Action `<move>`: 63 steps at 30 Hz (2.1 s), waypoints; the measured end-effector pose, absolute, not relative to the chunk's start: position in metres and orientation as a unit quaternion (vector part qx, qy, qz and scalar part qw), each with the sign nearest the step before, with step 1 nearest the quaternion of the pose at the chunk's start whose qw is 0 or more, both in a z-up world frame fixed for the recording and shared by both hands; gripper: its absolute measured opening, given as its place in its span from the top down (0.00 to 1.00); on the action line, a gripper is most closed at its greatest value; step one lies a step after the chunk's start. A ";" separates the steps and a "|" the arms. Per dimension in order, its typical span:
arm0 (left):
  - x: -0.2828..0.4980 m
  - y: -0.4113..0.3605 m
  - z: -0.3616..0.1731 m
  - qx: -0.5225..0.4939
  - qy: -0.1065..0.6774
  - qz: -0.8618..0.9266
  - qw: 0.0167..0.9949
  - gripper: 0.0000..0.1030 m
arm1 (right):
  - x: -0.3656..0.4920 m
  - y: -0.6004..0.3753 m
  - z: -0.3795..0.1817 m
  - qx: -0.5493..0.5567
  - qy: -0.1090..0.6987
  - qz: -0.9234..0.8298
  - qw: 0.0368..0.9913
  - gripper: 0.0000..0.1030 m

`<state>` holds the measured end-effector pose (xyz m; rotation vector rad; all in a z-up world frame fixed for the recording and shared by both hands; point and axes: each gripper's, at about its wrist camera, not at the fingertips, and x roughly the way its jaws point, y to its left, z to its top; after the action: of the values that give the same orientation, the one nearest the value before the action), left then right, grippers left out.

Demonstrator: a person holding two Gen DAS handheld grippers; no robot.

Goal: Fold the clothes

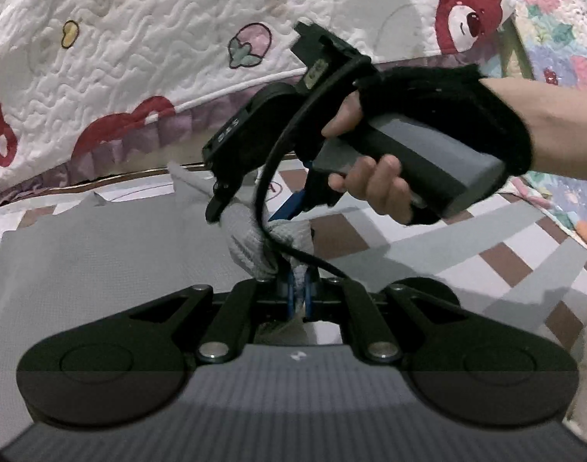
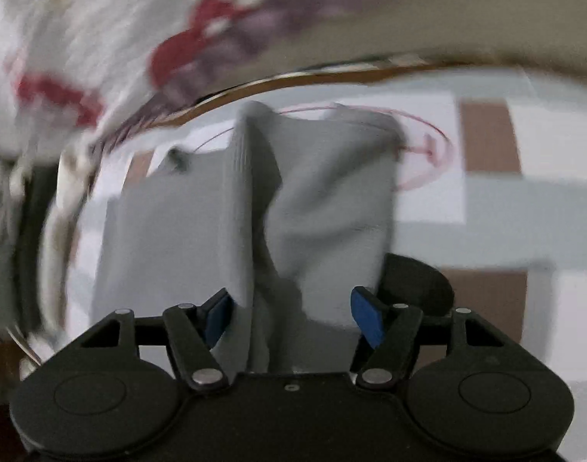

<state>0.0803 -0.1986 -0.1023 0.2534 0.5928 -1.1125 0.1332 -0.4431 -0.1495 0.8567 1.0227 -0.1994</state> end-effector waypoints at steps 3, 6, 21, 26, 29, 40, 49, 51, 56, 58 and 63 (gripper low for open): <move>0.080 -0.200 -0.106 0.126 0.278 -0.515 0.801 0.96 | 0.128 -0.458 -0.155 0.417 0.459 -0.093 0.779 0.32; 0.083 -0.199 -0.109 0.125 0.282 -0.510 0.803 0.95 | 0.129 -0.453 -0.150 0.380 0.448 -0.084 0.805 0.50; 0.115 -0.202 -0.147 0.185 0.291 -0.434 0.833 0.41 | 0.138 -0.440 -0.158 0.363 0.433 -0.017 0.825 0.94; 0.152 -0.183 -0.153 0.070 0.364 -0.438 0.819 0.71 | 0.140 -0.438 -0.162 0.365 0.441 -0.020 0.820 0.88; 0.155 -0.180 -0.148 0.091 0.338 -0.458 0.817 0.84 | 0.140 -0.441 -0.165 0.372 0.443 -0.024 0.815 0.66; 0.142 -0.186 -0.124 0.028 0.333 -0.500 0.799 0.89 | 0.159 -0.455 -0.163 0.377 0.422 -0.050 0.823 0.47; 0.137 -0.190 -0.127 0.042 0.324 -0.483 0.812 0.90 | 0.159 -0.455 -0.162 0.359 0.387 -0.058 0.848 0.90; 0.133 -0.186 -0.116 0.049 0.312 -0.478 0.819 0.90 | 0.155 -0.453 -0.151 0.367 0.360 -0.044 0.857 0.90; 0.127 -0.157 -0.085 0.048 0.303 -0.459 0.834 0.90 | 0.157 -0.433 -0.109 0.363 0.307 0.012 0.880 0.91; 0.131 -0.136 -0.076 0.040 0.315 -0.440 0.840 0.90 | 0.168 -0.413 -0.090 0.337 0.306 0.035 0.890 0.91; 0.147 -0.066 -0.078 0.041 0.322 -0.391 0.861 0.90 | 0.216 -0.344 -0.071 0.307 0.308 0.090 0.896 0.91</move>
<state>0.1467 -0.0660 -0.0783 0.0866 0.6751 -0.8199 0.2163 -0.3437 -0.0715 0.6354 0.6390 0.1858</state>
